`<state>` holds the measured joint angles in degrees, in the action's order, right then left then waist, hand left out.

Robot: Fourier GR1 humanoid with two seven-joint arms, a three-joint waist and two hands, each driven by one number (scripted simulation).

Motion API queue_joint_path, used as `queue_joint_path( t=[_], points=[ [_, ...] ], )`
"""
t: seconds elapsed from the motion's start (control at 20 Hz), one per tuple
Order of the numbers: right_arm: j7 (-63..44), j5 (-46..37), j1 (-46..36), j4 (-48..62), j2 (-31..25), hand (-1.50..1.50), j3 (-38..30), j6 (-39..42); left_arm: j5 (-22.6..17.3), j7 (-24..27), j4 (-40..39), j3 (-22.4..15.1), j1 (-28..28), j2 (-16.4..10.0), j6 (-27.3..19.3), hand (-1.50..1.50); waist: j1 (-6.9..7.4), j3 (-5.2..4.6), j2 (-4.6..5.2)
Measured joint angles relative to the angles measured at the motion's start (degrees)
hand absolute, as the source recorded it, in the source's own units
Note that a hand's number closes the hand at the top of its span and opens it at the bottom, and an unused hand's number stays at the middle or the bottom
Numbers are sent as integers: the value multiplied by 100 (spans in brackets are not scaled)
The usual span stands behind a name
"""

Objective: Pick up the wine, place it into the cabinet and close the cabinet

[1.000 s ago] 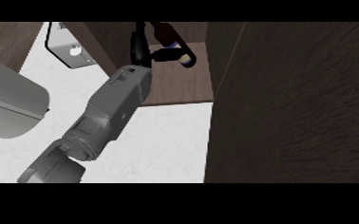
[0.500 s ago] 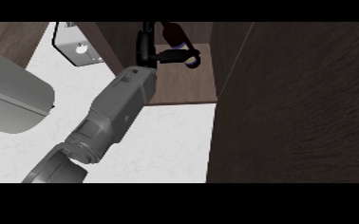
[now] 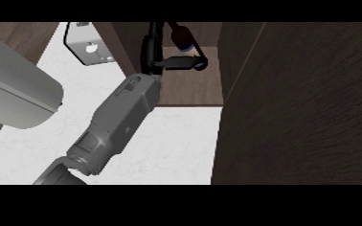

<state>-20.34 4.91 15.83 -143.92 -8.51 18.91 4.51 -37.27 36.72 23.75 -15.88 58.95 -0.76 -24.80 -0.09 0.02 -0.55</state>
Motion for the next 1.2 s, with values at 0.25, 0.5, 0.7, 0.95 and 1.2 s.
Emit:
queue_joint_path(
  t=[0.25,0.5,0.7,0.95,1.2],
  points=[
    [18,-4,54,-10,-21,-150,-12,-32,103,-244,937,-208,-553,-73,-121,-150,87,0,-41],
    [25,-28,-18,8,-6,-150,39,-77,217,-594,2134,-531,-1315,-168,-220,-150,123,-1,-42],
    [90,-45,50,1,-20,-150,94,-103,302,-856,3183,-820,-2037,-282,-344,-150,106,0,-40],
    [77,-56,-9,2,-58,-150,67,-120,442,-1152,4597,-1198,-2998,-494,-582,-150,96,0,-23],
    [-138,-74,-171,-13,-54,-150,185,-235,709,-1287,5791,-1657,-3908,-649,-880,-150,69,-3,-6]
  ],
)
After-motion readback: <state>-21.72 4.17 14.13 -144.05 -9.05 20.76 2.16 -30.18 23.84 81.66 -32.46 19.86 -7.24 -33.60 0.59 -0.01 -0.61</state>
